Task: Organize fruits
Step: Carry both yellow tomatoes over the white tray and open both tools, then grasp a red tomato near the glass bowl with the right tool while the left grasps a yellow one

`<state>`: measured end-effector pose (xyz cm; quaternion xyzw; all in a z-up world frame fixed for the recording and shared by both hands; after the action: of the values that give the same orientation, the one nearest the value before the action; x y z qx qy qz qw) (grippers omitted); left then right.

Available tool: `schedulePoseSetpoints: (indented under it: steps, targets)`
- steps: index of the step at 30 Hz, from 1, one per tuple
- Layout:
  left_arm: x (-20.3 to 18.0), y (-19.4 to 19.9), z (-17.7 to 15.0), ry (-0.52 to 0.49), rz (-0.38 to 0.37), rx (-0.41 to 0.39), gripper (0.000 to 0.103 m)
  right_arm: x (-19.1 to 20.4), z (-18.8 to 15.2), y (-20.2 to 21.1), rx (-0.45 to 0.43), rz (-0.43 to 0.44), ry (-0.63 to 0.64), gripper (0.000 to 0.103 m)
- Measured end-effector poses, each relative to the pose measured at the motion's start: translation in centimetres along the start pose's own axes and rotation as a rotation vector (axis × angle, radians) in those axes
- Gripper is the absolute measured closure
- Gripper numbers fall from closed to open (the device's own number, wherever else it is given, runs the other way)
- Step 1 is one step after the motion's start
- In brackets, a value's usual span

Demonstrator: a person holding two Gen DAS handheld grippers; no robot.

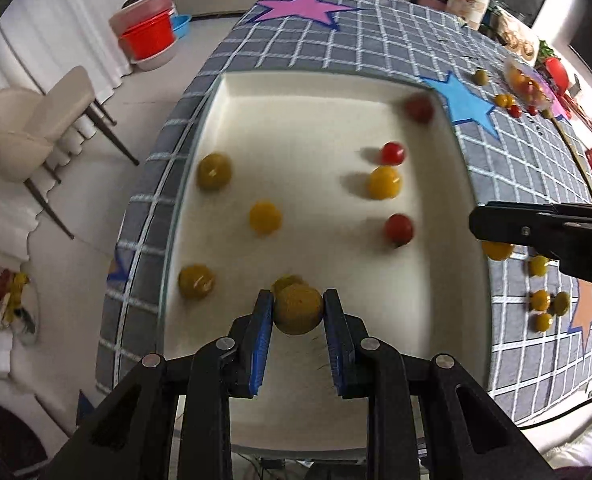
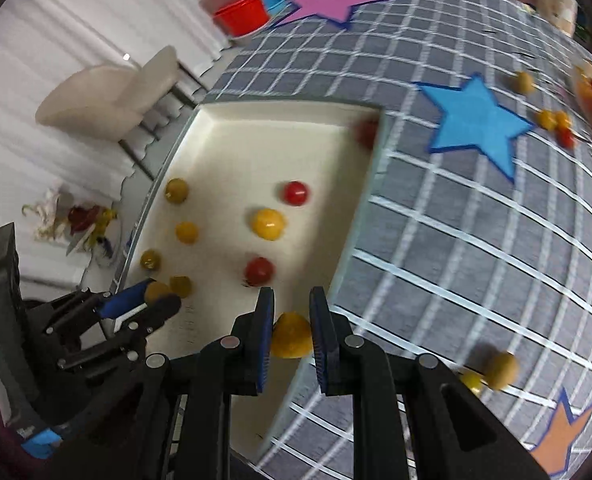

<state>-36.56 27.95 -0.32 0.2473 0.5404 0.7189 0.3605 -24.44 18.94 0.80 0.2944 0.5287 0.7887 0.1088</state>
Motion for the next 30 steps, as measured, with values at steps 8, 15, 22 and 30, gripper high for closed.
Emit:
schedulePoseSetpoints:
  steps: [8,15,22,30]
  targets:
    - [1.3,-1.3,-1.3,0.034,0.011,0.028,0.076,1.8,-0.9,-3.7,0.095,-0.01,0.047,0.083]
    - [1.0,-1.8,-1.6,0.025,0.024,0.027,0.076,1.6,-1.3,-5.2,0.125,-0.03,0.055,0.083]
    - [0.7,-1.9,-1.4,0.011,0.058,0.03,0.03,2.7,-0.8,-5.9,0.132,-0.044,0.06,0.082]
    - [1.0,-1.2,-0.7,0.002,0.073,0.032,0.021,2.6,-0.1,-3.0,0.074,-0.036,0.033,0.028]
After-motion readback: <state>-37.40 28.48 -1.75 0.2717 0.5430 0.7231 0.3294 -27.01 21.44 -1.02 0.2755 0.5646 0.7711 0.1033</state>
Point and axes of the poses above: each gripper's, at about its wrist camera, not at the fingertips, and y roughly against the way its jaws point, x to its left, z to its top, the point moved 5 cm from there along -y, roughly the way its jaws point, and after that the axes turned 4 degrees about y, right-handed, at the moved point
